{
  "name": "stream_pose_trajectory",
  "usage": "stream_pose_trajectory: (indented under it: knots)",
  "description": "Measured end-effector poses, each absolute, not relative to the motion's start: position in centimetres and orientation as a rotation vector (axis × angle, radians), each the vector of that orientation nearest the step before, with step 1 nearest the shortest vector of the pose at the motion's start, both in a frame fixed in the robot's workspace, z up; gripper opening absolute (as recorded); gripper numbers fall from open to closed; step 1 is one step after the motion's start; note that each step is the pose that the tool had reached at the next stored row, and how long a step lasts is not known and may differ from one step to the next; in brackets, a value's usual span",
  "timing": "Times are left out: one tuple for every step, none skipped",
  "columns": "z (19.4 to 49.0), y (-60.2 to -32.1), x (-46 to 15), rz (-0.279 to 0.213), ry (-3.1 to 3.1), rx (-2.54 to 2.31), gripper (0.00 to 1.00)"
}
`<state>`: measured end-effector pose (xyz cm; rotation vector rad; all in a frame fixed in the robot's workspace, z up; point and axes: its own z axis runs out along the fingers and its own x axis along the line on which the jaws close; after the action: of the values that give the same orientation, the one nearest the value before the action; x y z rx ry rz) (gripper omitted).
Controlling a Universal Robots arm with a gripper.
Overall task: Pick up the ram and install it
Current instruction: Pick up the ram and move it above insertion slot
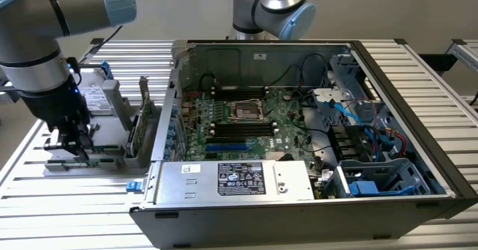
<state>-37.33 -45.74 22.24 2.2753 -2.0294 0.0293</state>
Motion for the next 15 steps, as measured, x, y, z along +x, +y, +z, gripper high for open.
stream_pose_trajectory:
  knots:
    - [22.1,-45.7,-37.3,0.029,-2.030,2.275,0.42]
    - [21.9,-45.7,-37.3,0.029,-2.030,2.275,0.42]
    - [21.7,-45.7,-37.3,0.029,-2.030,2.275,0.42]
    - [21.5,-45.7,-37.3,0.029,-2.030,2.275,0.42]
    - [21.3,-45.7,-37.3,0.029,-2.030,2.275,0.42]
    - [21.1,-45.7,-37.4,0.029,-2.030,2.275,0.42]
    - [21.0,-45.7,-37.4,0.029,-2.031,2.274,0.42]
    - [20.8,-45.7,-37.5,0.029,-2.031,2.273,0.42]
    - [20.6,-45.7,-37.7,0.029,-2.032,2.273,0.42]
    - [20.4,-45.7,-37.8,0.029,-2.032,2.273,0.42]
    - [20.2,-45.7,-38.0,0.029,-2.033,2.273,0.42]
    - [20.0,-45.7,-38.0,0.029,-2.033,2.273,0.42]
    - [19.9,-45.7,-38.0,0.029,-2.033,2.273,0.42]
    - [19.7,-45.7,-38.0,0.029,-2.033,2.272,0.42]
    - [19.5,-45.7,-38.0,0.029,-2.032,2.272,0.42]
